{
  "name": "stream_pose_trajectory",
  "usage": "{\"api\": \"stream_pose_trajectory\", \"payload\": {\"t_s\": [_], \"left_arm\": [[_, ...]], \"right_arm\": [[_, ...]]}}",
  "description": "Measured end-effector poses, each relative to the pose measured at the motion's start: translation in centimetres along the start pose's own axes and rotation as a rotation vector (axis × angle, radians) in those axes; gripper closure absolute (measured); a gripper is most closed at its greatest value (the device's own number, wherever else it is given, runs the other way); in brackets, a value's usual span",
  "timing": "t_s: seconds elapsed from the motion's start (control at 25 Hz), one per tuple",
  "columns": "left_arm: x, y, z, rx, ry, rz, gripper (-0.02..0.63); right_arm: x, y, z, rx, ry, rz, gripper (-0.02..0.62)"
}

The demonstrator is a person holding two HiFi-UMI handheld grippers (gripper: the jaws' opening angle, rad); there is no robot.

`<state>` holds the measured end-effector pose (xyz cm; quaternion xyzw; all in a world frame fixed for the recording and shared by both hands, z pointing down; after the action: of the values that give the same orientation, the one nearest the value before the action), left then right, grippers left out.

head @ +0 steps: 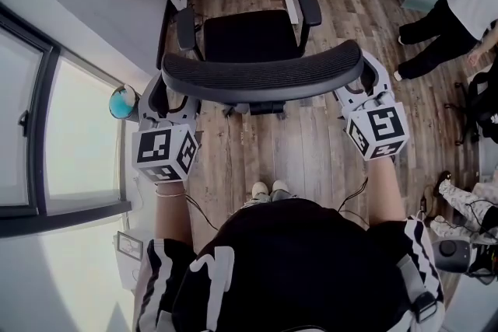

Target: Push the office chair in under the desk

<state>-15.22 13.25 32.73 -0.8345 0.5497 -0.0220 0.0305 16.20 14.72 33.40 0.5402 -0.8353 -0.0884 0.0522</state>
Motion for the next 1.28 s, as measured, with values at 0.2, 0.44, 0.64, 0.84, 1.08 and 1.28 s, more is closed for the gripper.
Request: {"api": "stream_pose_trajectory", "payload": {"t_s": [0.2, 0.44, 0.64, 0.84, 1.08, 1.28], "left_arm": [[0.7, 0.1, -0.1, 0.006, 0.006, 0.025, 0.339], [0.9, 0.1, -0.1, 0.004, 0.01, 0.065, 0.336], [1.2, 0.1, 0.0, -0.009, 0.006, 0.082, 0.336], [1.3, 0.1, -0.2, -0.006, -0.011, 0.113, 0.337], [2.3, 0.4, -0.5, -0.013, -0.016, 0.138, 0.342], [2.9, 1.0, -0.7, -0.008, -0.015, 0.168, 0.347]], "right_arm": [[0.5, -0.3, -0.2, 0.031, -0.011, 0.022, 0.345], [0.8, -0.4, 0.0, 0.034, -0.003, 0.015, 0.345], [1.3, -0.6, 0.1, 0.029, -0.005, 0.005, 0.345], [1.7, -0.9, -0.1, 0.031, -0.019, 0.024, 0.345], [2.4, -1.3, -0.3, 0.029, -0.013, 0.012, 0.345], [3.6, -1.4, -0.4, 0.027, -0.008, 0.018, 0.345]]}}
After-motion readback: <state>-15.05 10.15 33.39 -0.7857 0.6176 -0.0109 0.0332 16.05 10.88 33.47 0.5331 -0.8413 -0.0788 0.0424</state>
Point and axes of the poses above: the fingertips, and each gripper's own axes: x forward along the fingers, y to its left, z out of its top, the point moved 4 cm from there along -x, backward along the fingers, and after that the axes turned 6 degrees about -y, right-handed, at the moved point
